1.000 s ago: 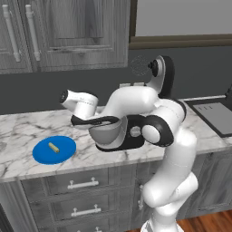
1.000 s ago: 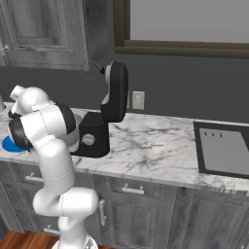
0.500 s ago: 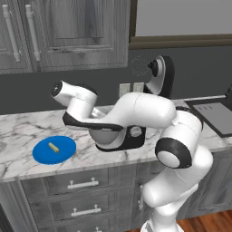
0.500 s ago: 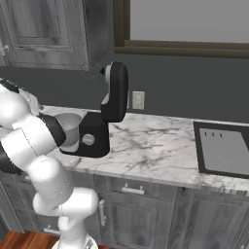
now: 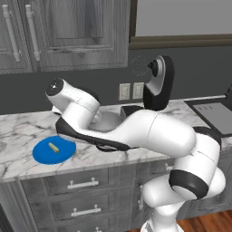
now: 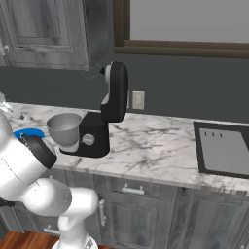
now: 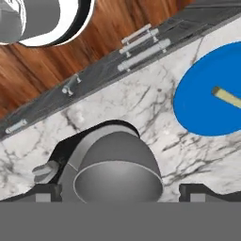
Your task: Add butter and sugar cubes to the stand mixer bowl and then turn on the stand mixer to begin making frosting.
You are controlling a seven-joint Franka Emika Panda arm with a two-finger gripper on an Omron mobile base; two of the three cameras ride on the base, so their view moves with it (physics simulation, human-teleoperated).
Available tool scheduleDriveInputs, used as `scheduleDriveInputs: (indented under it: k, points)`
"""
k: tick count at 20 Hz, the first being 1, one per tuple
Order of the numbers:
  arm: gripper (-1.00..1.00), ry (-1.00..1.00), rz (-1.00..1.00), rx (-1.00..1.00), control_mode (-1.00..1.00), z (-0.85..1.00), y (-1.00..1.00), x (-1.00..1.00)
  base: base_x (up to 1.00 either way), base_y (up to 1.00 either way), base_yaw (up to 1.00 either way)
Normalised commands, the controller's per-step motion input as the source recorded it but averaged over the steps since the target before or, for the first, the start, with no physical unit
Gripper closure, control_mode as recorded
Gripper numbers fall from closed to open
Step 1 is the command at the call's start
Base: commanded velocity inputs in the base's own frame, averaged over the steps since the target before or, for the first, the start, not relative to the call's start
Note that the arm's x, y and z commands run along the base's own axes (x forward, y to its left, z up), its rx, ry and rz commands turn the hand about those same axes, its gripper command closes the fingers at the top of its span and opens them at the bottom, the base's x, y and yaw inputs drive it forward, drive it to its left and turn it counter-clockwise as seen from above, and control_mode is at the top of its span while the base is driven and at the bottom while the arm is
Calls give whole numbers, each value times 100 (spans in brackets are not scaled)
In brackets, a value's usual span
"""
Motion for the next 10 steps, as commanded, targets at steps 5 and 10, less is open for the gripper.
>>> scheduleDriveInputs:
  k: [5,10]
  points:
    - [-100,26,49,2,-100,5,49,-4,0,0,0]
    - [-100,16,49,0,-100,-17,47,0,0,0,0]
